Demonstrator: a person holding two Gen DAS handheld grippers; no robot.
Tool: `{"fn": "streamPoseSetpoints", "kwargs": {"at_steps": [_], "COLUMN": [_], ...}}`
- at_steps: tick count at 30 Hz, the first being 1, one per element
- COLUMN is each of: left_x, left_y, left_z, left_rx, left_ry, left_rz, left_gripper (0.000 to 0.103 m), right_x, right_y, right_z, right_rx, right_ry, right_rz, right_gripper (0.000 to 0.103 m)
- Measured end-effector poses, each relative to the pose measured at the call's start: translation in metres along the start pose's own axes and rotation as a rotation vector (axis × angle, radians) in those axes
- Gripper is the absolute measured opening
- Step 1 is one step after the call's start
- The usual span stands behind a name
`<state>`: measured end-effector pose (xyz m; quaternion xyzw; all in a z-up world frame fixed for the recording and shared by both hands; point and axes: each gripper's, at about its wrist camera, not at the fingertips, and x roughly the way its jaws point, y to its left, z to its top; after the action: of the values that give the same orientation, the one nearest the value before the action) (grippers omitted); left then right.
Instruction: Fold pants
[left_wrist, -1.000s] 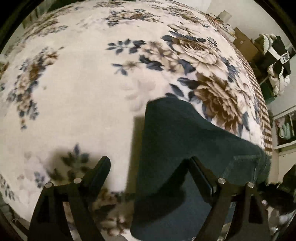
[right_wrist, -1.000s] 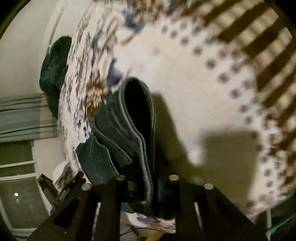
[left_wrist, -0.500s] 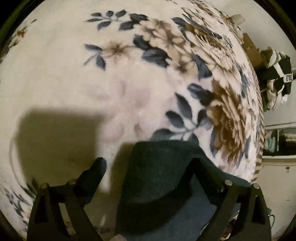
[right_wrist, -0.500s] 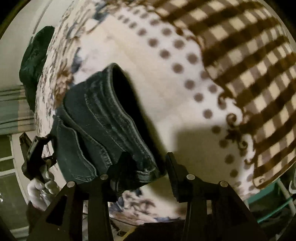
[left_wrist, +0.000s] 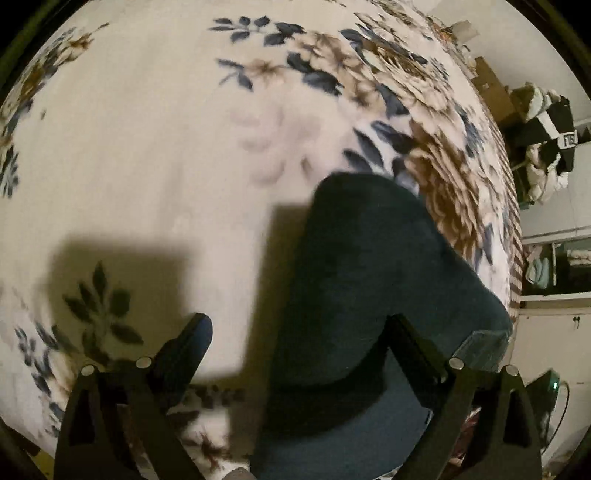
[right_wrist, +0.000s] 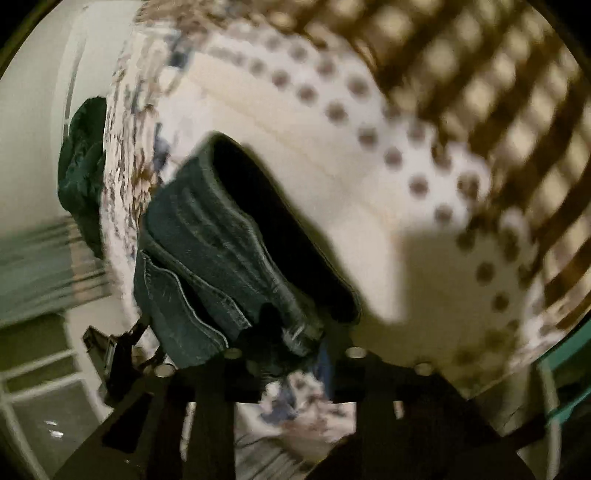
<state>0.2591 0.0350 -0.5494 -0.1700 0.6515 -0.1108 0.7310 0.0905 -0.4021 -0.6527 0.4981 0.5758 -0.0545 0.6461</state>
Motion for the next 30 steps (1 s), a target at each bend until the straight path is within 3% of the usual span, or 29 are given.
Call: {"fn": "streamPoseSetpoints", "kwargs": {"at_steps": [2,4,6,8,11,16,18,21,27,30], "left_x": [-0.004,-0.012,-0.020,-0.020,-0.007,0.022,0.028,0.030,0.029,0.026], "left_y": [0.002,0.002,0.005,0.008,0.011,0.000,-0.005,-0.002,0.006,0.008], "left_z": [-0.006,-0.013,-0.020,-0.025,-0.030,-0.032,-0.031,-0.029,-0.029,-0.029], "left_rx": [-0.007,-0.002,-0.007,-0.012,-0.021,0.009,0.025,0.012,-0.026,-0.031], "left_ry": [0.000,-0.006,-0.022,-0.027,-0.010,0.015,0.006,-0.004,-0.018,-0.025], "left_rz": [-0.006,-0.017,-0.060,-0.111,-0.176,-0.228,-0.229,-0.251,-0.276,-0.283], "left_gripper": [0.097,0.097,0.097,0.097,0.097,0.097,0.097,0.097,0.097,0.097], "right_x": [-0.003,0.006,0.006,0.001,0.002,0.053,0.065,0.072,0.090,0.090], "right_y": [0.004,0.001,0.001,-0.005,-0.029,-0.035,-0.028,-0.009,0.007,0.011], "right_z": [0.008,0.010,0.006,-0.005,-0.030,-0.041,-0.040,-0.038,-0.044,-0.042], "right_rx": [-0.038,0.006,0.007,0.010,0.090,0.114,0.088,0.043,0.005,0.025], "right_ry": [-0.030,-0.019,-0.019,-0.010,0.015,0.063,0.037,0.028,0.045,0.035], "right_rz": [-0.080,-0.050,0.005,0.032,0.175,0.344,0.400,0.479,0.459,0.502], "right_gripper": [0.016,0.017,0.030,0.064,0.085,0.090,0.102,0.103,0.103,0.103]}}
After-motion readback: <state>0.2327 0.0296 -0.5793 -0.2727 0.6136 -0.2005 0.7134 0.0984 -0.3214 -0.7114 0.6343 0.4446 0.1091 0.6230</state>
